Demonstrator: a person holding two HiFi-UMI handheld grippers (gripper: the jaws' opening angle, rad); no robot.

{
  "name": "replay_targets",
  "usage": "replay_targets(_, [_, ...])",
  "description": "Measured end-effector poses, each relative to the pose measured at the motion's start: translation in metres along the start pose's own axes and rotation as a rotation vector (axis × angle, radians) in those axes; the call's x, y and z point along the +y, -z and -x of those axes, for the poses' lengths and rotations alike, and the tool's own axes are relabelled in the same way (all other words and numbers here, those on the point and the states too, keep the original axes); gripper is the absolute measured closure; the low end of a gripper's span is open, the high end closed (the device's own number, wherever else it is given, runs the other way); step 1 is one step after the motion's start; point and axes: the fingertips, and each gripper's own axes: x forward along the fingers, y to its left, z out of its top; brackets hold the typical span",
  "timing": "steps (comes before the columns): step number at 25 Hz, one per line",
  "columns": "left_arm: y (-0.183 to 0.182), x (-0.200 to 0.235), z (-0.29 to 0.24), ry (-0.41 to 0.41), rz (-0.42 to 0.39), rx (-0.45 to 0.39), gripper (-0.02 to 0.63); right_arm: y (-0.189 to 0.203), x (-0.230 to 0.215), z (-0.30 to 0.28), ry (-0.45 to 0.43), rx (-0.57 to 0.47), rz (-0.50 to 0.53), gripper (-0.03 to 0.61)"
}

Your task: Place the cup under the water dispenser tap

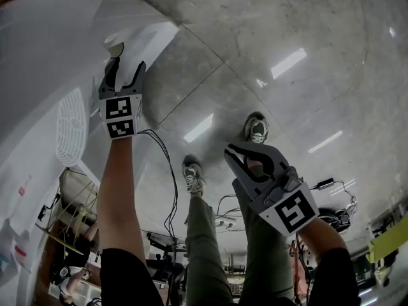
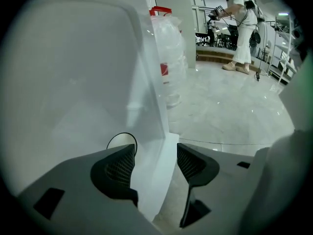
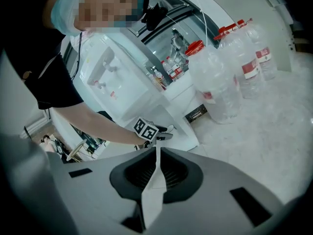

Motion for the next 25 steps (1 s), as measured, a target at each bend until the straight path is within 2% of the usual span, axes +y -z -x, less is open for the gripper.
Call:
replay_targets(4, [-0.003, 0.014, -0.018, -0.044, 0.008, 0.024, 0.343, 0.007, -0.016, -0.002, 0.006, 0.013, 0.0, 0.532])
replay_targets(9, [0.001, 0.037, -0.035, -0.119, -0.029, 0.082, 0.334, 0.015, -0.028, -0.007, 0.005, 0.023, -0.011, 0.532])
replay_targets(13, [0.005, 0.039, -0.047, -0.122, -0.065, 0.116, 0.334, 0.024, -0.032, -0.012, -0.002, 0.018, -0.021, 0.532])
replay_targets(17, [0.014, 0.036, -0.055, -0.12, -0.125, 0.187, 0.336, 0.032, -0.036, -0.009, -0.002, 0.028, -0.028, 0.532])
replay_targets(22, [0.023, 0.035, -0.063, -0.105, -0.132, 0.253, 0.337, 0.04, -0.045, -0.002, 0.018, 0.035, -0.04, 0.532])
replay_targets(25, [0.023, 0.033, -0.067, -0.102, -0.189, 0.277, 0.362, 0.042, -0.05, -0.001, 0.028, 0.038, -0.044, 0.532])
